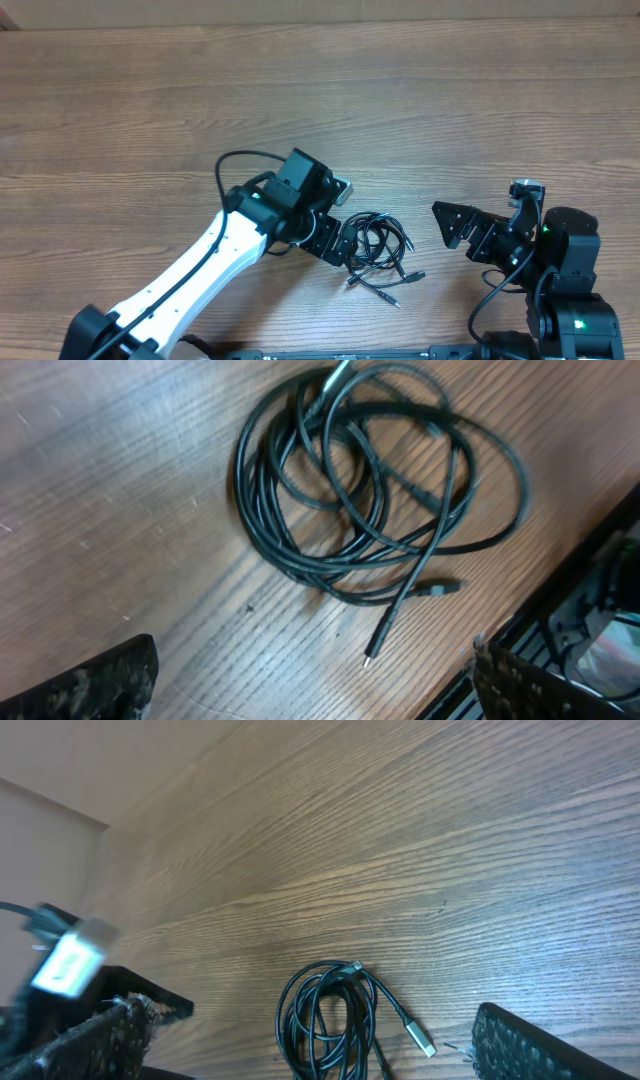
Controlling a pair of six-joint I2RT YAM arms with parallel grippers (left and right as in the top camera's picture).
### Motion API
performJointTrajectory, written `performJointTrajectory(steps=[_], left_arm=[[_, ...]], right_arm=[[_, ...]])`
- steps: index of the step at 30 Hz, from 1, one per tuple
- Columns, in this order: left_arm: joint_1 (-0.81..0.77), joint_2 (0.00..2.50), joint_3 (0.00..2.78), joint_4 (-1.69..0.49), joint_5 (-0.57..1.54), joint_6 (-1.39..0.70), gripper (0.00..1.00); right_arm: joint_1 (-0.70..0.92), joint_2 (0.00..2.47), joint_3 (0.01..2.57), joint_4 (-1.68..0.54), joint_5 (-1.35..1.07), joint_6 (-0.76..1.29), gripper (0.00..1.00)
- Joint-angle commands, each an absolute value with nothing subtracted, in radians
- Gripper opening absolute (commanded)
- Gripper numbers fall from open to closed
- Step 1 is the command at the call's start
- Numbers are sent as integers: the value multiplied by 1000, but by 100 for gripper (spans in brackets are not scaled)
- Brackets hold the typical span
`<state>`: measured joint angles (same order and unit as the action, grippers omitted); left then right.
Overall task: Untangle cables
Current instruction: 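Lower the left gripper with the cable bundle onto the table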
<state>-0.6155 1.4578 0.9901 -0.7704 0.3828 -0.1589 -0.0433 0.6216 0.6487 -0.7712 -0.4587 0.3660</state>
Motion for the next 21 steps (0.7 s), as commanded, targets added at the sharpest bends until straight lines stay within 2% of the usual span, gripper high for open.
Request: performJointTrajectory(steps=[1,10,11,14,19,20,21], left_arm=[[-648,1523,963,-755,371,-242,99],[-690,1742,962,-669,324,-427,100],[-690,1760,962,-667,321,-432,96],[-690,1795,962,-667,305,-432,65],[-690,1838,962,-650,307,-435,48],[-690,1842,962,-650,307,-435,33],[-690,1844,962,-649,307,-435,27]], right_arm=[[-41,619,662,-770,-446,366,100],[-41,619,662,-766,-445,369,100],[-41,619,662,-770,-445,369,100],[-41,619,662,-769,-445,369,100],[-41,619,662,-756,-445,369,100],[-41,619,662,-758,-445,369,100],[-41,619,662,-760,-445,369,100]])
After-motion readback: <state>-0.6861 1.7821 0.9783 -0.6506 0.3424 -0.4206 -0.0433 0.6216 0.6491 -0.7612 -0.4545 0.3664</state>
